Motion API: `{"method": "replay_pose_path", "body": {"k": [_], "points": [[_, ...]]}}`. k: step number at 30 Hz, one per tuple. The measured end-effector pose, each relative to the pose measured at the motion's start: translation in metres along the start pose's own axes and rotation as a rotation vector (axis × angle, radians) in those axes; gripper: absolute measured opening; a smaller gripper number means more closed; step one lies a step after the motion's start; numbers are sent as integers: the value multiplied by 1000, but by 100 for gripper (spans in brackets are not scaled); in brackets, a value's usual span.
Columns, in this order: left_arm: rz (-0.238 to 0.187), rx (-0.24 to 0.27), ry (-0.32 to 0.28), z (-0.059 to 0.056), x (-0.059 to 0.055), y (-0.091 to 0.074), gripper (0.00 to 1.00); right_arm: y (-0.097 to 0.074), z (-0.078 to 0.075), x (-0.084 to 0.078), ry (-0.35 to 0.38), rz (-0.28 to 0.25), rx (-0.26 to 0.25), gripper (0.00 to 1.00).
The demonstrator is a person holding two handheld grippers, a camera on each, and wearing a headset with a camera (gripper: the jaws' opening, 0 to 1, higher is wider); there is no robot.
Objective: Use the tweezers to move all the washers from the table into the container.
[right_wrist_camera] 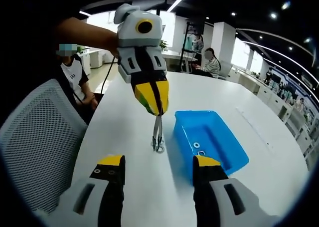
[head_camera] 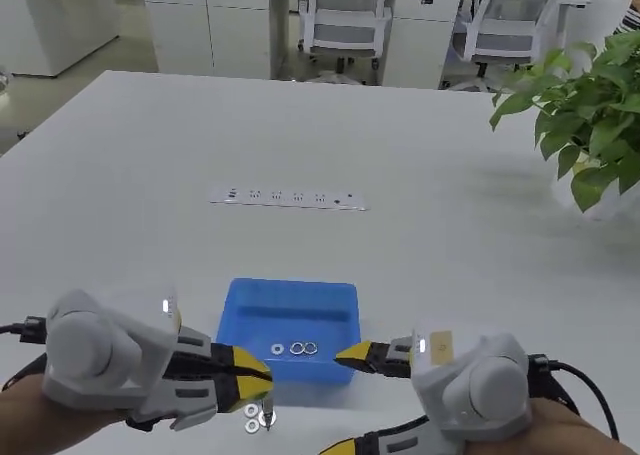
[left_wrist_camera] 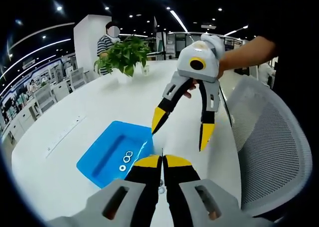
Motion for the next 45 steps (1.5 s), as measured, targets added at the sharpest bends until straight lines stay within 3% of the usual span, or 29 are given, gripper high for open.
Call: {"method": "replay_pose_path", "body": {"k": [16,27,35,45], "points": [[15,-19,12,1,0,2,6,29,-2,2,-96,3,110,31],[20,-35,14,1,-1,2,6,49,1,4,-158,20,199,21],[21,-44,15,1,-1,2,6,58,0,6,-176,20,221,11],[24,-45,22,1,-2,0,6,59,-1,6,-146,11,241,10]]}}
Point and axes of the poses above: the centre of the closed fingertips' face, and the gripper's own axes: y roughly forward along the fingers, z roughly to its left, x roughly out of its top, the point moved 2 cm from there along -y, roughly backward along the fingers, and after that the axes turned 9 degrees about -z, right-handed, at the moved point
